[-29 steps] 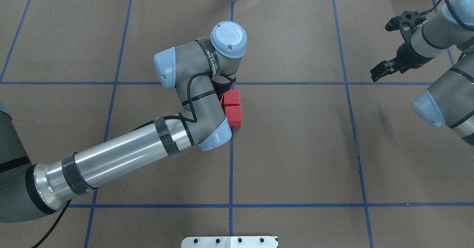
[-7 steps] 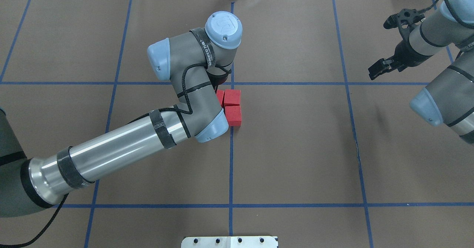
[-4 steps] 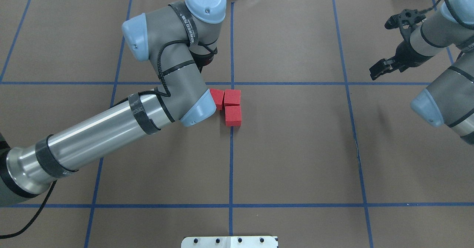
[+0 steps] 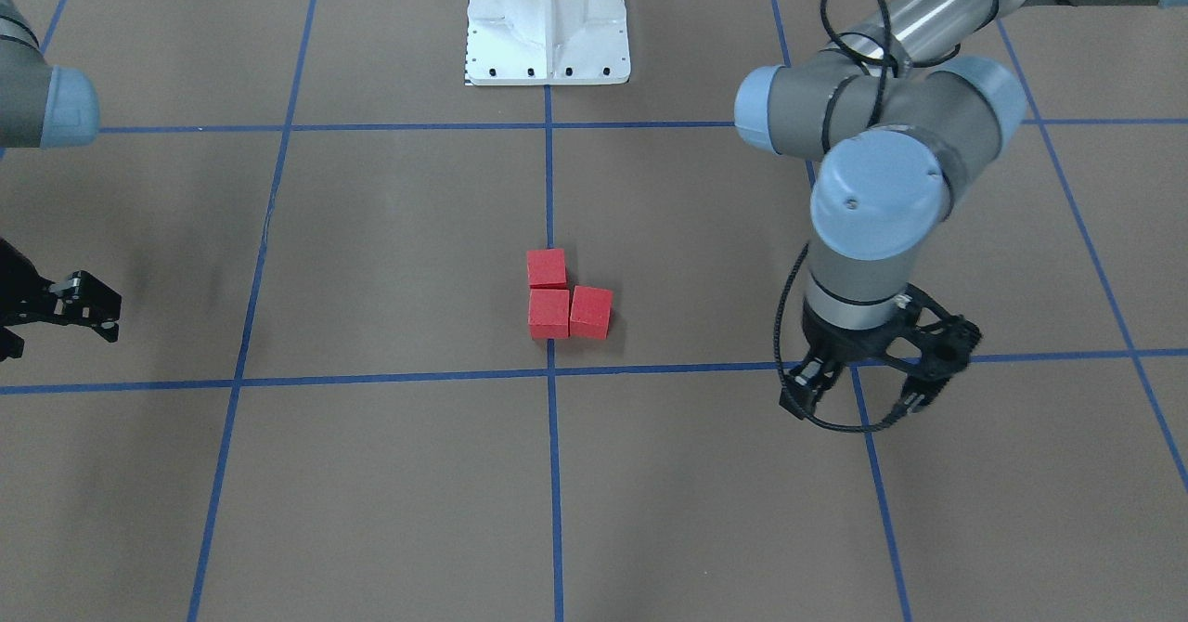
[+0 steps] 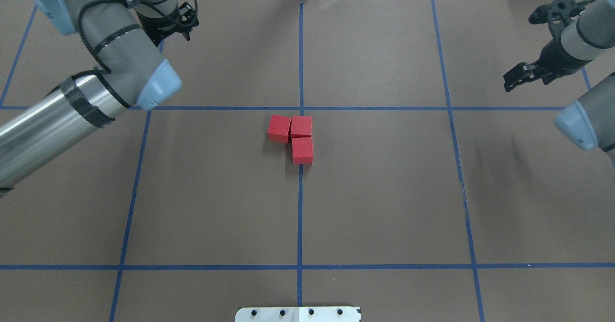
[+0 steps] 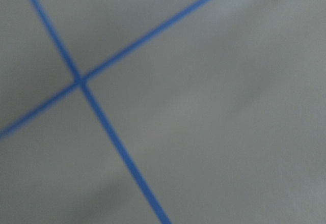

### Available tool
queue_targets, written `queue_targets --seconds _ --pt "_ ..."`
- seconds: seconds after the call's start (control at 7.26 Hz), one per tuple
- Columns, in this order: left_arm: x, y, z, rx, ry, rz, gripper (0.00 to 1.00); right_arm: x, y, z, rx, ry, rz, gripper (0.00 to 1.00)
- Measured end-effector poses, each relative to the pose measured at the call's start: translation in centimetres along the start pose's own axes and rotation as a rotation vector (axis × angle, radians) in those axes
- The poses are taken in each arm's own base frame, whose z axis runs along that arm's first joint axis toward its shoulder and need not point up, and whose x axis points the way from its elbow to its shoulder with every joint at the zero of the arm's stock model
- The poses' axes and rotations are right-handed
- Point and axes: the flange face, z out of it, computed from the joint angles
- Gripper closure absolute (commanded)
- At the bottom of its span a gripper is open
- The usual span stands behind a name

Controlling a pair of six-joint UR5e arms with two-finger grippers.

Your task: Form red blocks into L shape at center

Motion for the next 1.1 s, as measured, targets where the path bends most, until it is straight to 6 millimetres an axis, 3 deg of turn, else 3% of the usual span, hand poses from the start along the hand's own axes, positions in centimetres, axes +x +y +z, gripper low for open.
queue_targets --seconds 0.28,0.55,0.83,1.1 --pt "-9.4 -9.8 0.9 -0.057 0.053 0.267 0.00 6.8 0.3 -3.0 0.017 -0.021 0.082 0.01" --pt "-22.5 -18.3 1.9 -0.091 0.106 0.547 0.00 13.9 1.3 -4.1 0.023 0.001 0.090 0.01" --pt "-35.1 -24.0 1.9 -0.067 0.101 0.744 0.00 19.7 3.9 -4.6 0.015 0.008 0.097 0.01" --pt "-45.7 -26.1 2.6 -0.069 0.098 0.879 0.00 22.5 6.2 -5.1 0.010 -0.028 0.137 0.01"
